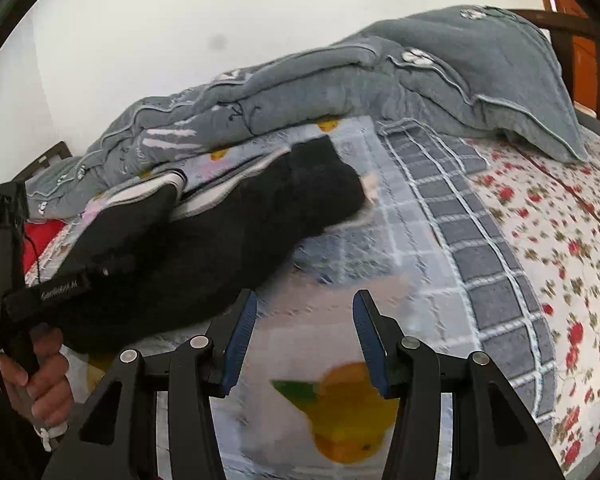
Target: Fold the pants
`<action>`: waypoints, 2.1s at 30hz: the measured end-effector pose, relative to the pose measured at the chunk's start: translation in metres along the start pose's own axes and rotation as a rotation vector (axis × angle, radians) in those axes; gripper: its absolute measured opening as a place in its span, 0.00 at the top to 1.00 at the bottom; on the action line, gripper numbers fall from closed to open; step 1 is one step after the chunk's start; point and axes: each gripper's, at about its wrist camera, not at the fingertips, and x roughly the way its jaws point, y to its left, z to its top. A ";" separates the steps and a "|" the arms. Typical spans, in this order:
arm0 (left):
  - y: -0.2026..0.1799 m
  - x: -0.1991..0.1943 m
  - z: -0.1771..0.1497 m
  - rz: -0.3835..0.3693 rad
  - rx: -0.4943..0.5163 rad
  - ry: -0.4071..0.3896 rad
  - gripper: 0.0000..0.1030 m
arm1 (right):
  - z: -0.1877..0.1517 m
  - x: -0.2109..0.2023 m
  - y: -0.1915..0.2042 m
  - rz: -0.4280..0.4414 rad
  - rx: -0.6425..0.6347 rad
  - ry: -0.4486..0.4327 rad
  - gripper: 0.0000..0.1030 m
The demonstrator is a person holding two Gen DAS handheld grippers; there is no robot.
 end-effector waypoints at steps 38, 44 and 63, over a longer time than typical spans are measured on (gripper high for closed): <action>0.078 -0.045 -0.066 0.116 0.018 -0.023 0.39 | 0.099 0.042 0.097 0.177 -0.163 -0.046 0.83; 0.067 -0.040 -0.060 0.026 0.023 -0.006 0.34 | 0.103 0.030 0.012 -0.001 -0.108 -0.134 0.83; 0.060 -0.083 -0.065 0.076 0.065 -0.049 0.34 | 0.075 0.068 -0.013 -0.178 -0.163 -0.030 0.65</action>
